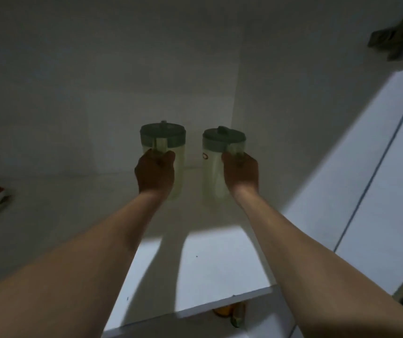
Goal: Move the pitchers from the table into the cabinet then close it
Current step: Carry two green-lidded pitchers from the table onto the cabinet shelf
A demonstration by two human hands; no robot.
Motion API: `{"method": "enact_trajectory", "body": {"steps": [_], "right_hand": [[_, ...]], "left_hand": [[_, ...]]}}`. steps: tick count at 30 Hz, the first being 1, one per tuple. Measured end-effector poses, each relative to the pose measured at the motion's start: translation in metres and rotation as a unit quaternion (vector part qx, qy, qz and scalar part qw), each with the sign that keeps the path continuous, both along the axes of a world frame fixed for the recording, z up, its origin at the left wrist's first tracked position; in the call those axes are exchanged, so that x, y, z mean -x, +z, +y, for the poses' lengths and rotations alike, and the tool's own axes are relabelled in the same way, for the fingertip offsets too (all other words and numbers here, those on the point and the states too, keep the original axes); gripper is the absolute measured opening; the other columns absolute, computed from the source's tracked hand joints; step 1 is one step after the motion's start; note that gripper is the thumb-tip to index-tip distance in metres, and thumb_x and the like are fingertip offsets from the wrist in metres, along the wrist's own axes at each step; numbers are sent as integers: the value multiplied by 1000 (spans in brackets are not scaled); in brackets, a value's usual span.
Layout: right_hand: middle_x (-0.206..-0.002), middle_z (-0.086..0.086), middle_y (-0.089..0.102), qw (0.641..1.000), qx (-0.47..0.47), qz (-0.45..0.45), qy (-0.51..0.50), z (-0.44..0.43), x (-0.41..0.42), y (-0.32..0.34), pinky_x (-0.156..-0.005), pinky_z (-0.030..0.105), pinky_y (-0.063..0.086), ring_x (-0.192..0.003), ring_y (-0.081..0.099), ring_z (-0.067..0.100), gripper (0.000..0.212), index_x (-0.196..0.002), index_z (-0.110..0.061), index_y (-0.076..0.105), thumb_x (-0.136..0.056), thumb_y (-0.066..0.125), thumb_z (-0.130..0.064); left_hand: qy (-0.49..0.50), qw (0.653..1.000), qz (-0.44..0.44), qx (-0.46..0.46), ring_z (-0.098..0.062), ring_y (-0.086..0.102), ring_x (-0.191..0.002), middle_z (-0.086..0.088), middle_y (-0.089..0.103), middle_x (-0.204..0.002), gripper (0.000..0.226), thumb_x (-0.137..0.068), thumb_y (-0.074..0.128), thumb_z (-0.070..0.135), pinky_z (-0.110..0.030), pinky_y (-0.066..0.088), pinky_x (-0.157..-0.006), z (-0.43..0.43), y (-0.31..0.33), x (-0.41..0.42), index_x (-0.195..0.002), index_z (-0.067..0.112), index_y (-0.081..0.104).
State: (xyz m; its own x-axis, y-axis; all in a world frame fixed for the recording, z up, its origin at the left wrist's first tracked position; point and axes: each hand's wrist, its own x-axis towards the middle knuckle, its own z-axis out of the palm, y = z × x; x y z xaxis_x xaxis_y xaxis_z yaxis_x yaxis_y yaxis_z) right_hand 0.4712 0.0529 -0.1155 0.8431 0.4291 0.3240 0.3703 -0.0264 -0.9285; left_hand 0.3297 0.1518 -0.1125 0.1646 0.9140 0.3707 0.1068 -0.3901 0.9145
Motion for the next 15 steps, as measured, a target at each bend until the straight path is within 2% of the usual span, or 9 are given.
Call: {"method": "enact_trajectory", "body": {"steps": [2, 4, 6, 10, 15], "right_hand": [[-61, -2, 56, 1000, -19, -6, -4, 17, -20, -9, -58, 30, 37, -54, 48, 15, 34, -61, -22, 53, -94, 61, -26], [-57, -4, 53, 1000, -25, -12, -4, 34, -39, -18, -56, 29, 35, -53, 46, 14, 38, -58, -22, 49, -95, 59, -22], [-55, -6, 48, 1000, -30, -4, 2, 47, -53, -23, -56, 28, 34, -52, 44, 13, 40, -57, -24, 45, -94, 59, -22], [-59, -6, 46, 1000, -18, 11, 2, 73, -78, -33, -59, 30, 35, -56, 44, 14, 36, -60, -27, 43, -92, 60, -27], [-60, -4, 48, 999, -20, 35, 20, 96, -97, -38, -56, 28, 34, -54, 44, 13, 32, -63, -25, 47, -91, 61, -24]], "left_hand": [[-14, 1000, 1, 2, -35, 68, -85, -17, 72, -89, 37, -80, 54, 38, -49, 56, -79, 15, -9, -23, -92, 6, 68], [-18, 1000, 5, 9, -35, 68, -85, -17, 71, -88, 22, -84, 59, 34, -49, 56, -81, 29, -19, -45, -79, 14, 66], [-19, 999, -9, 25, -36, 69, -85, -17, 71, -88, 20, -79, 60, 39, -52, 56, -82, 42, -27, -62, -68, 22, 60], [-24, 999, -7, 35, -37, 69, -83, -18, 70, -84, 32, -72, 56, 46, -54, 57, -80, 67, -38, -90, -80, 16, 63], [-16, 999, 3, 34, -34, 68, -84, -16, 70, -86, 26, -86, 62, 31, -48, 57, -80, 83, -43, -111, -90, 6, 64]]}}
